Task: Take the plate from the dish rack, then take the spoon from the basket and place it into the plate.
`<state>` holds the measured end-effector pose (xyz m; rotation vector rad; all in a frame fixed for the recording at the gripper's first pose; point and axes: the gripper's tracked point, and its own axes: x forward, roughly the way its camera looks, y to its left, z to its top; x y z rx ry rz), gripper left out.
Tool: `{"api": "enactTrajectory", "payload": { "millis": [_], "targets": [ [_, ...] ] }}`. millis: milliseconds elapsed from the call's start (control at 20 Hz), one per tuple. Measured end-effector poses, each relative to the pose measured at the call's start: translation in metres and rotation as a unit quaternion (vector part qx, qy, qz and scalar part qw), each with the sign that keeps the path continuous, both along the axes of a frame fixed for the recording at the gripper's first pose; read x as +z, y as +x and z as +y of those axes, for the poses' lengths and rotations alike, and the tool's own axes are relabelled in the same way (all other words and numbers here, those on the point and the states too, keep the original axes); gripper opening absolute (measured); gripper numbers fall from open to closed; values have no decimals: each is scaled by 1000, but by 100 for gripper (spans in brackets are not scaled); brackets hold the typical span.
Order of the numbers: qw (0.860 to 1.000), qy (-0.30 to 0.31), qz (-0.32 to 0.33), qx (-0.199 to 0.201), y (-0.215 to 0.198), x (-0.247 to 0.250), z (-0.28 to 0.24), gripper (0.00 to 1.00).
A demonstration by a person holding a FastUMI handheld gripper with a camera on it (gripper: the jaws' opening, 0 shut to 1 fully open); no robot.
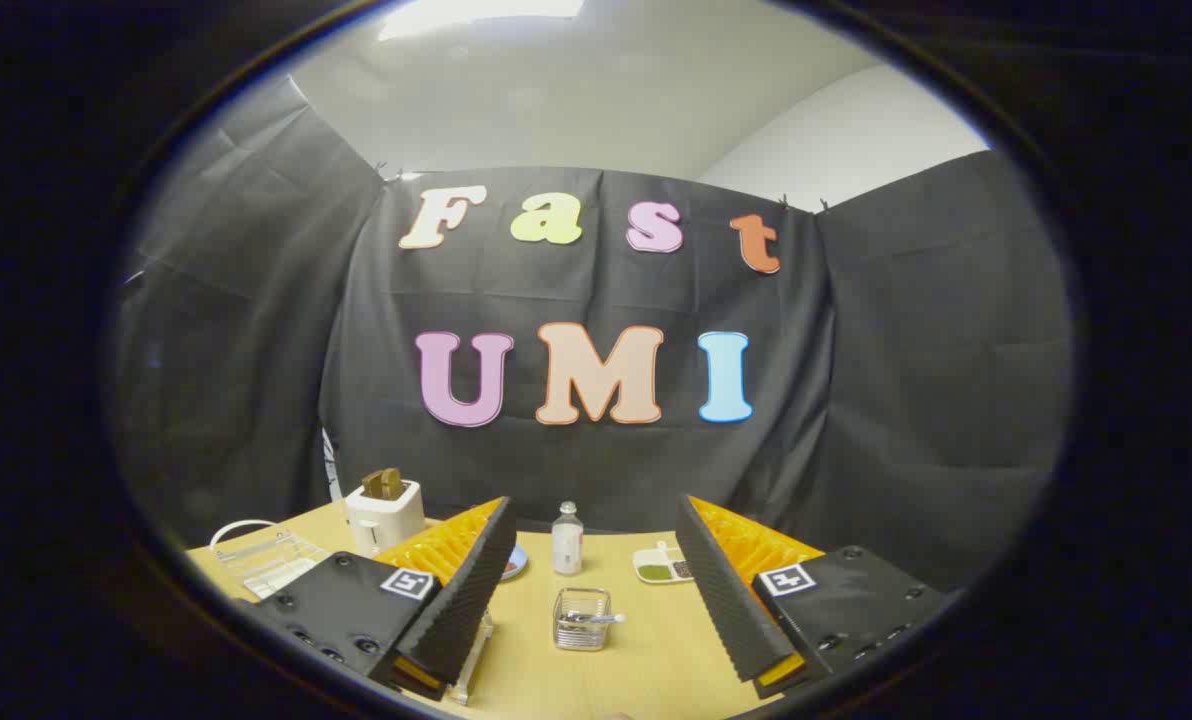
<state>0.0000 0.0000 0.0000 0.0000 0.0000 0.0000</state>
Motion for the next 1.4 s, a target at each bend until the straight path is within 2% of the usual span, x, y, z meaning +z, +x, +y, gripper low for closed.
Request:
{"api": "enactTrajectory", "payload": {
  "millis": [1100,1400],
  "targets": [
    [1000,-4,4,7,17,-5,-6,100],
    [999,-29,6,-17,20,-5,2,100]
  ]
}}
